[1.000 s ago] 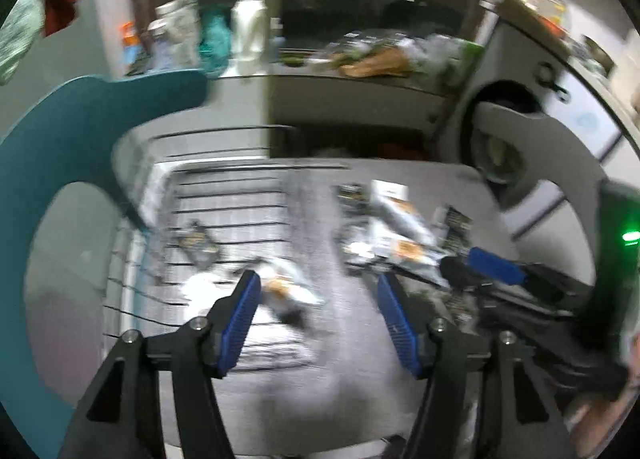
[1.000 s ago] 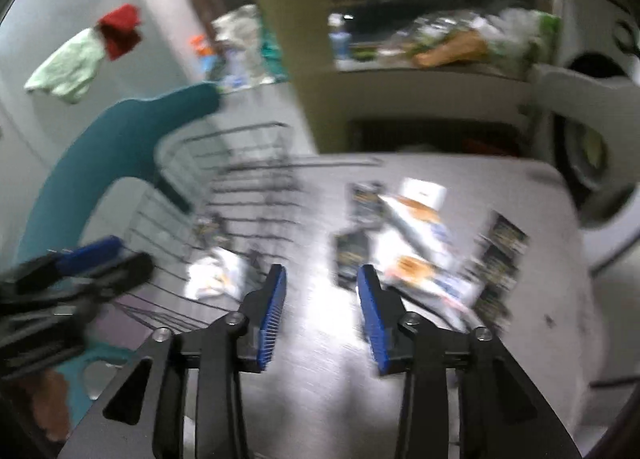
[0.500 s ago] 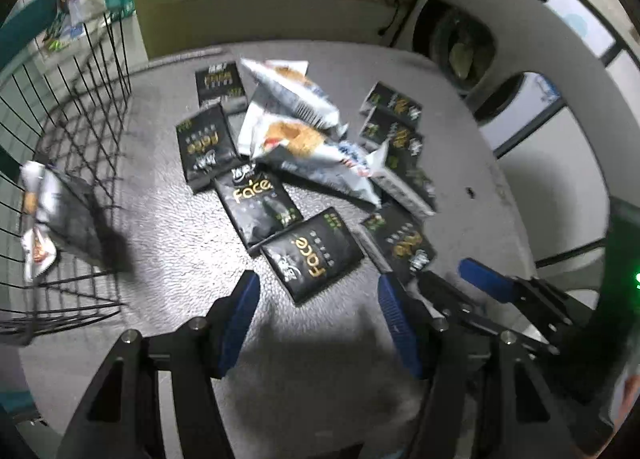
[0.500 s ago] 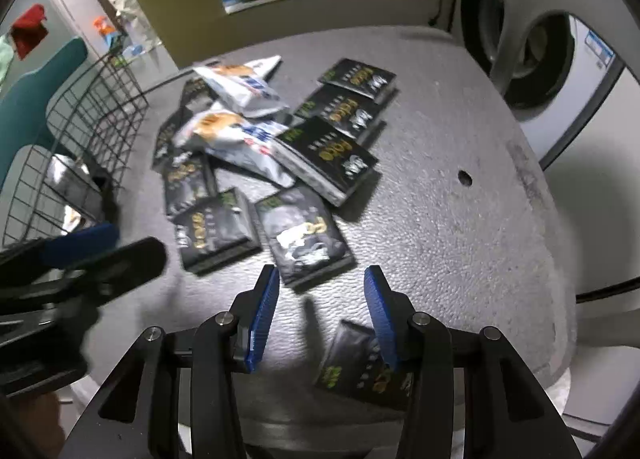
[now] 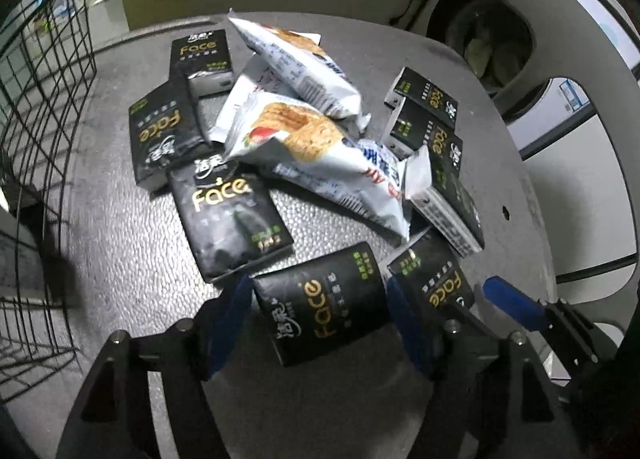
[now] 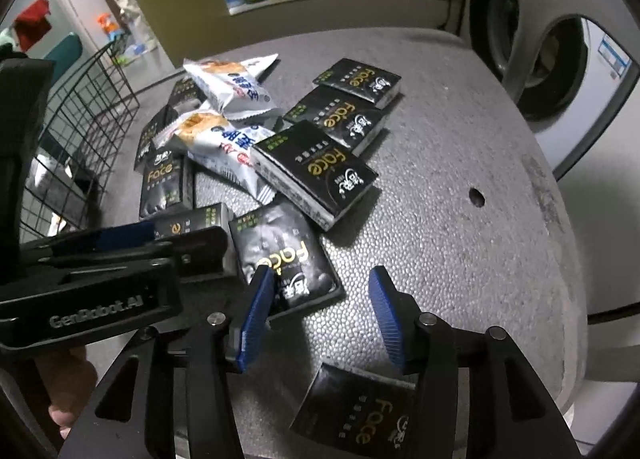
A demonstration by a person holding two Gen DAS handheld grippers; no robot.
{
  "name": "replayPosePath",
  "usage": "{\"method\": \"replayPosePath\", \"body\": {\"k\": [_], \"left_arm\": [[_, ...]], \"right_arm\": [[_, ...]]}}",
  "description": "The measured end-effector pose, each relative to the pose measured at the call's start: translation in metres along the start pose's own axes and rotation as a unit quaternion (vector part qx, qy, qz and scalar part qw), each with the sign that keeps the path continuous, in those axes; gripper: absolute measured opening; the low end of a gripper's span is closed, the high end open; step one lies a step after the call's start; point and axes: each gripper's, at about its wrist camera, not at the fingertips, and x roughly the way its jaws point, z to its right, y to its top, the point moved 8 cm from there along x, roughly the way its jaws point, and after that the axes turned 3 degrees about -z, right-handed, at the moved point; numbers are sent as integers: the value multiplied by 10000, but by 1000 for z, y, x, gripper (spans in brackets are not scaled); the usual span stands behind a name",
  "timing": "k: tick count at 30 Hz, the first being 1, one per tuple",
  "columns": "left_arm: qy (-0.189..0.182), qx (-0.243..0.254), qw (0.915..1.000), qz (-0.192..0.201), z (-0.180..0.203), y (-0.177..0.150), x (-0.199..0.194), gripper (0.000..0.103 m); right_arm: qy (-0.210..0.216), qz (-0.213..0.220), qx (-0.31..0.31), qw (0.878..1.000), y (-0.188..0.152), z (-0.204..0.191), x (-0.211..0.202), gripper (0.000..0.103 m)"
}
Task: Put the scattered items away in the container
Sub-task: 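Grasp a black Face pack with the left gripper while the right grasps another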
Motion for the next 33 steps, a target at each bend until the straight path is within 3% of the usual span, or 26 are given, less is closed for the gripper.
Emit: {"method": "replayPosePath", "body": {"k": [6, 10, 16, 26, 33], "left_arm": [[12, 122, 9999, 10, -5, -9, -2, 72], [-40, -13, 10000, -41, -25, -23, -11, 70], [12, -68, 10000, -41, -48, -34, -17, 72], [412, 90, 9991, 102, -38, -31, -5, 78], [501, 114, 9987, 54, -47, -25, -9, 71]], "right_arm": [[111, -8, -10, 9999, -1, -3, 2, 50], [28, -15, -360, 9993, -6, -17, 2, 50], [15, -14, -381, 9993, -6, -18, 2, 50], [-21, -193, -524, 9984, 3, -18, 17, 53], [66, -231, -398, 9989, 5, -18, 20, 52]]}}
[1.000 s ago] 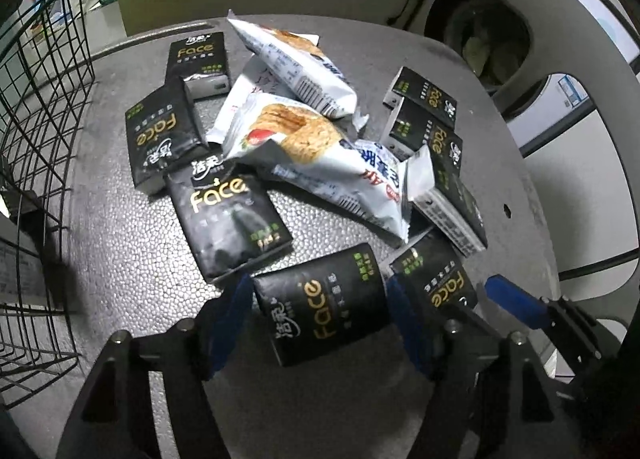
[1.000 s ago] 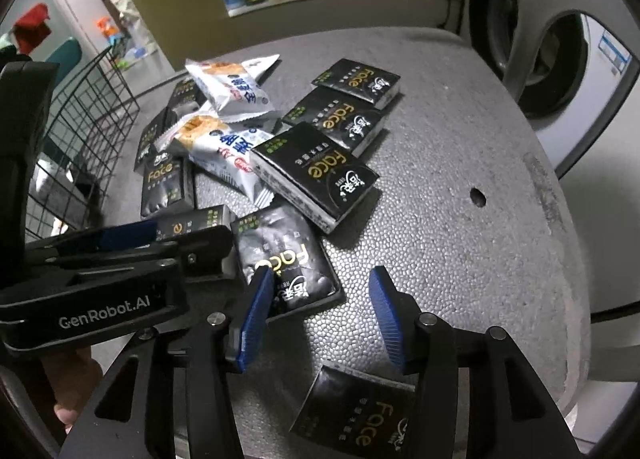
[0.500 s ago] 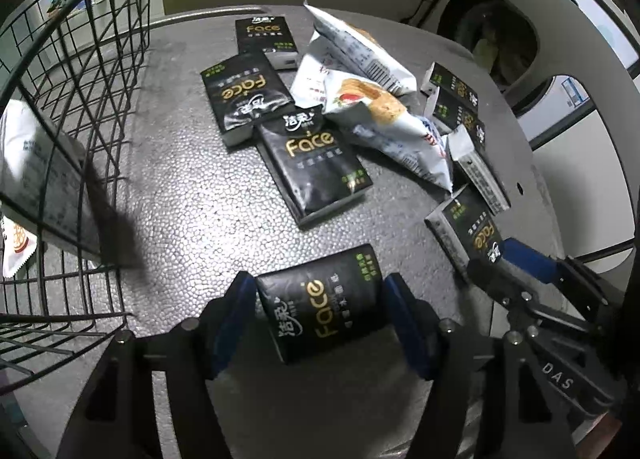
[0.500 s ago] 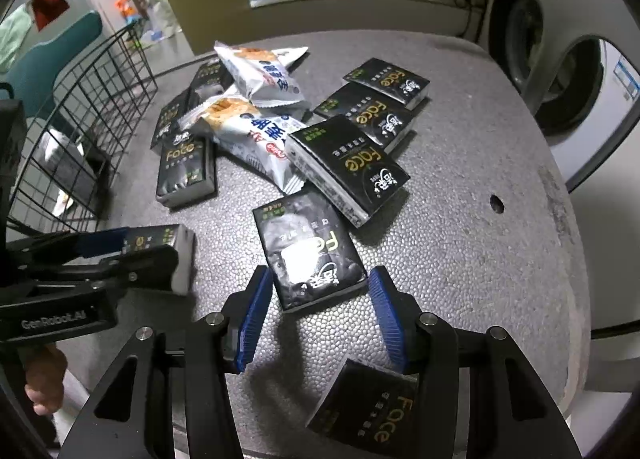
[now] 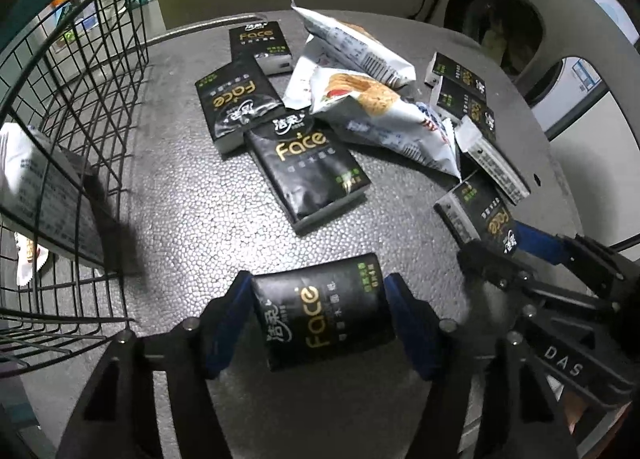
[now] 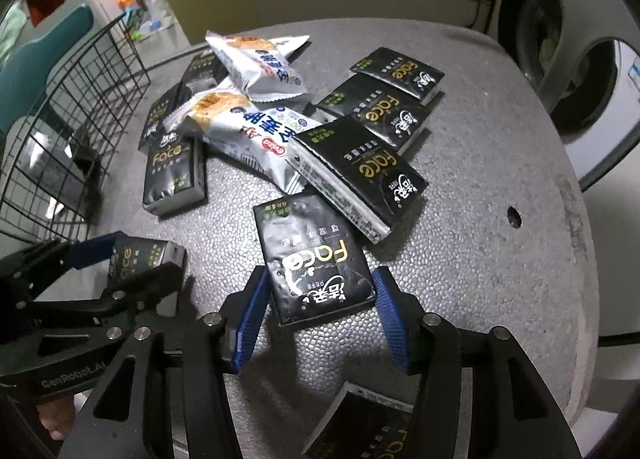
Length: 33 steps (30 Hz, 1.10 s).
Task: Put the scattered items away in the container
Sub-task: 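Grasp a black Face pack with the left gripper while the right grasps another, then carry both Face packs to the basket and open both grippers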
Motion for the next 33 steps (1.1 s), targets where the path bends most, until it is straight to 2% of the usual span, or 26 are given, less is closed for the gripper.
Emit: {"method": "replayPosePath", "body": {"k": [6, 12, 16, 19, 23, 27, 30, 33], "left_arm": [[-35, 112, 9997, 210, 18, -5, -31, 71], [-126, 43, 9985, 540, 26, -3, -78, 71], [-179, -109, 9964, 821, 18, 4, -117, 71], [-54, -174, 9942, 1059, 4, 13, -148, 71], [196, -287, 9902, 1353, -32, 27, -187, 71], [588, -547, 9844, 1566, -95, 35, -219, 71], [844, -726, 9809, 1597, -145, 39, -226, 71], [1027, -917, 9796, 1462, -188, 38, -218, 71]], "right_arm": [[55, 74, 83, 9999, -6, -1, -15, 49], [160, 394, 215, 9989, -7, -11, -54, 48], [169, 693, 200, 9972, 2, -24, -86, 48], [220, 887, 176, 9957, 11, -39, -109, 48], [374, 1117, -66, 9930, 36, -73, -138, 48], [579, 1195, -384, 9904, 64, -121, -152, 48], [856, 1142, -585, 9880, 83, -161, -150, 48], [1007, 1014, -845, 9861, 97, -208, -136, 48]]}}
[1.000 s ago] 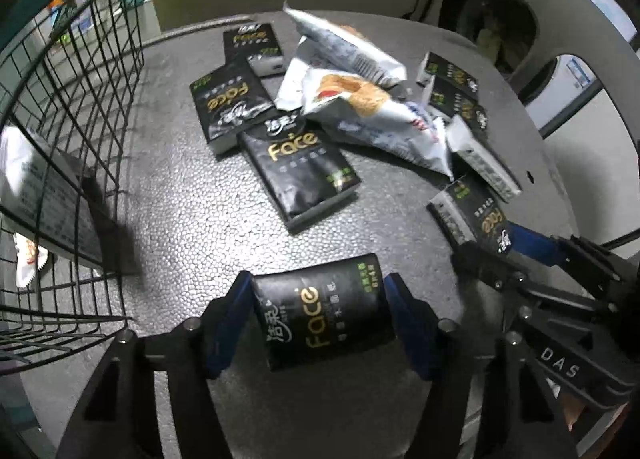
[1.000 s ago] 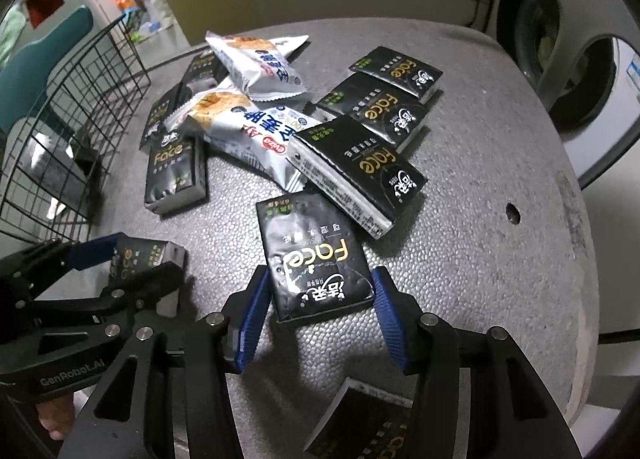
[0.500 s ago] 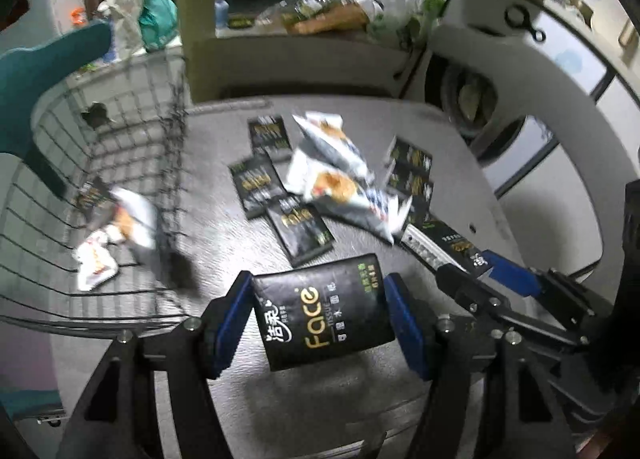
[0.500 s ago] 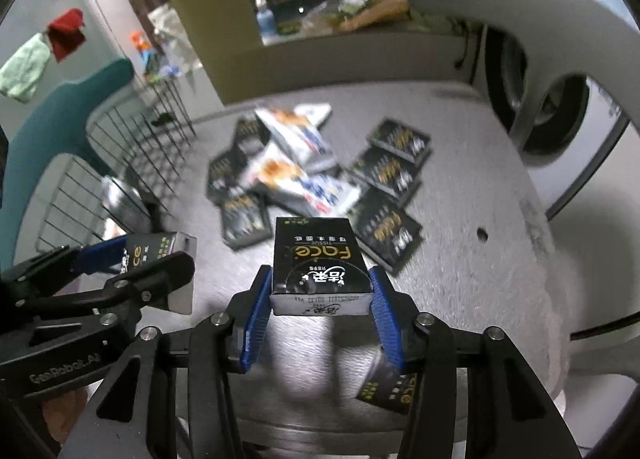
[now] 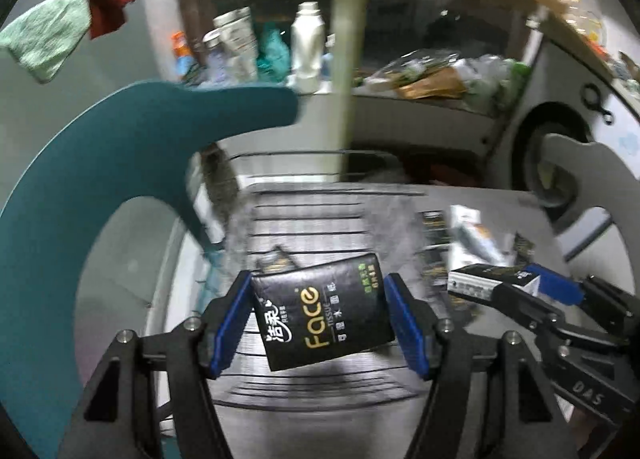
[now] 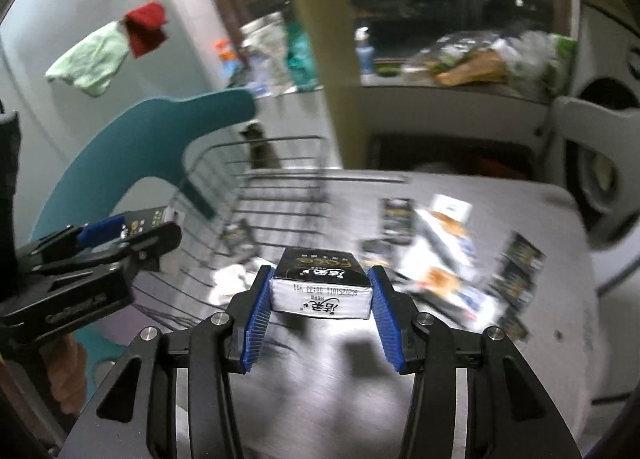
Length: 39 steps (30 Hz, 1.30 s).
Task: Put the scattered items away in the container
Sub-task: 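Carry both Face packs to the basket and open both grippers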
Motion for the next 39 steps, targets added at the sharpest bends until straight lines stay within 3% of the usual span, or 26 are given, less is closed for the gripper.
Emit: {"method": "replayPosePath", "body": {"k": [6, 10, 16, 31, 35, 39], "left_arm": [[-61, -346, 9981, -515, -33, -14, 41, 71], [186, -219, 9984, -483, -33, -13, 42, 71], [41, -296, 9982, -529, -31, -17, 42, 71], [-235, -325, 9984, -398, -26, -16, 33, 75], [-341, -245, 9987, -285, -11, -14, 18, 75], [-609, 25, 9980, -187, 29, -18, -10, 75]], "right_arm": [[84, -375, -271, 9989, 4, -43, 53, 48], [8, -476, -316, 9984, 2, -49, 75, 48], [142, -416, -199, 9988, 5, -47, 81, 48], [229, -113, -62, 9997, 15, -33, 46, 52], [105, -23, 18, 9999, 10, -13, 24, 52], [-173, -25, 149, 9997, -11, 21, 2, 52]]}}
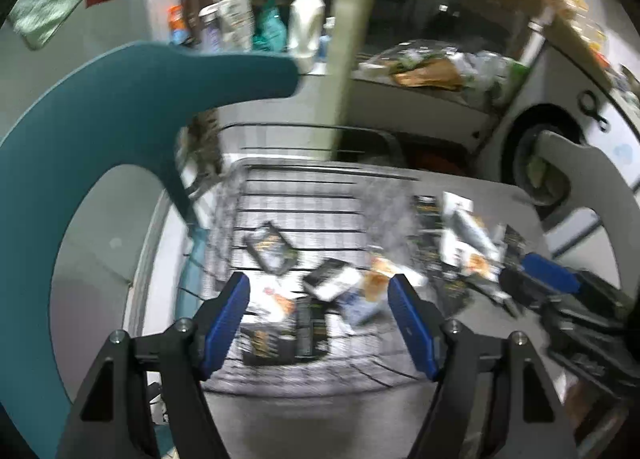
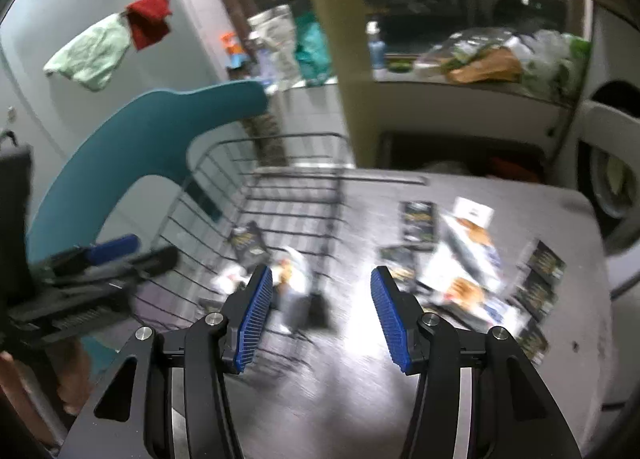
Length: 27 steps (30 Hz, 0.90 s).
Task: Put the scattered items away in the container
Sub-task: 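Carry both Face packs to the basket and open both grippers, then return both open grippers to the remaining items on the table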
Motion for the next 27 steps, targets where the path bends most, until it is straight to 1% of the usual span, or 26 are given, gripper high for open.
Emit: {"method": "replayPosePath", "body": {"k": [3, 6, 8, 10, 14, 17, 21, 24, 26, 27], "left_arm": [[-216, 226, 9995, 21, 42, -10, -12, 75], [-600, 356, 9975, -128, 86, -28, -10, 75], [-739, 522, 9955, -267, 113, -42, 0, 75], [-743, 636, 9944, -405, 133, -56, 14, 75], [-888, 681, 9907, -776, 168, -82, 53, 75], [-784, 728, 9906, -853, 183, -89, 81, 75], [-748, 625, 9909, -927, 193, -87, 117, 75], [-714, 632, 9906, -984, 198, -85, 140, 75], [-592, 621, 9911, -1020, 198, -82, 153, 75], [-603, 587, 9909, -1046, 197, -81, 158, 75]], "right_arm": [[-245, -138, 187, 9994, -24, 37, -8, 52], [-348, -201, 391, 9984, -51, 69, -15, 52], [-535, -355, 372, 9972, -73, 88, -15, 52], [-675, -476, 408, 9958, -91, 104, -15, 52], [-841, -568, 790, 9917, -120, 141, -8, 52], [-980, -595, 965, 9887, -132, 163, 3, 52], [-1061, -579, 1120, 9863, -142, 188, 18, 52], [-972, -548, 1138, 9872, -140, 199, 29, 52], [-1062, -510, 1103, 9869, -136, 208, 34, 52], [-1087, -493, 1056, 9872, -134, 212, 37, 52]]}}
